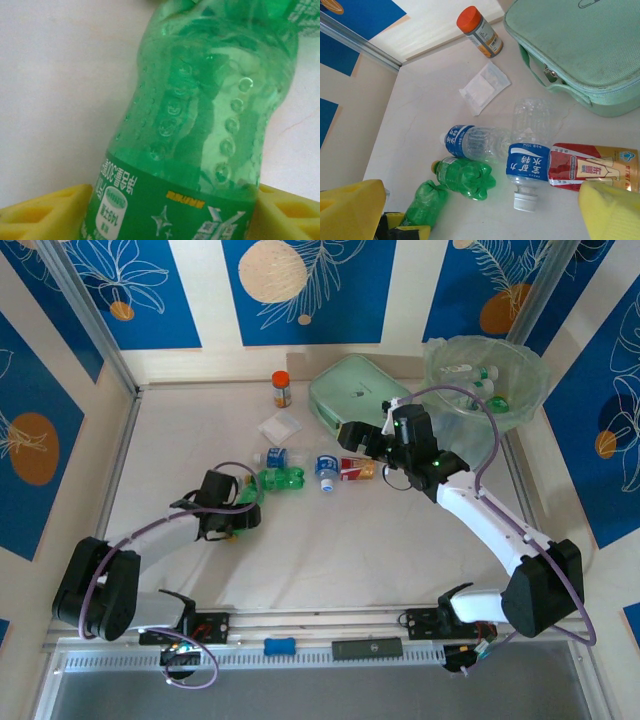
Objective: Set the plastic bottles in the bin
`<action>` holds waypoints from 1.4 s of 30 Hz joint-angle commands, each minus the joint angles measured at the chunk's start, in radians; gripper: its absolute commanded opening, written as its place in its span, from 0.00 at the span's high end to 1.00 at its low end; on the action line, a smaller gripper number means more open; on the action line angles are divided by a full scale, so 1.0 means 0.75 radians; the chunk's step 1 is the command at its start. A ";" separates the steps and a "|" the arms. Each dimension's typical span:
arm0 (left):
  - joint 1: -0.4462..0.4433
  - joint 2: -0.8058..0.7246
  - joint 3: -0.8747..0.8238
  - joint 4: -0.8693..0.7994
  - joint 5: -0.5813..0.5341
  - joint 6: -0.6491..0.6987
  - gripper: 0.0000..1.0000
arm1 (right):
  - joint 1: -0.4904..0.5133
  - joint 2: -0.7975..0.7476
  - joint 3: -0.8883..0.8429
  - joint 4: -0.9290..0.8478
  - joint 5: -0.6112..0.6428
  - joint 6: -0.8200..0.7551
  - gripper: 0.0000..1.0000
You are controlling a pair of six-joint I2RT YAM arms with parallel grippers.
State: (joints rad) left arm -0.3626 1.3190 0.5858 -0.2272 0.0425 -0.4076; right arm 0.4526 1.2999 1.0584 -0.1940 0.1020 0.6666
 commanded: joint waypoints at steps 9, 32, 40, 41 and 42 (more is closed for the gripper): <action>-0.085 -0.047 0.029 -0.038 0.012 -0.009 0.55 | 0.000 -0.081 0.003 -0.003 0.017 0.013 0.01; -0.157 -0.391 -0.047 0.701 0.441 -0.275 0.59 | 0.114 0.063 -0.051 0.306 -0.414 0.203 0.01; -0.237 -0.337 -0.017 0.700 0.454 -0.206 0.60 | 0.238 0.155 -0.036 0.397 -0.435 0.216 0.01; -0.246 -0.338 -0.015 0.687 0.446 -0.192 0.60 | 0.248 0.169 -0.028 0.395 -0.437 0.218 0.01; -0.255 -0.339 -0.011 0.677 0.435 -0.180 0.61 | 0.258 0.186 -0.021 0.396 -0.438 0.219 0.01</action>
State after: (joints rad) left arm -0.5346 1.0645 0.5587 0.2619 0.3584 -0.5861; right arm 0.6281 1.4117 1.0317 0.0685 -0.1986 0.8169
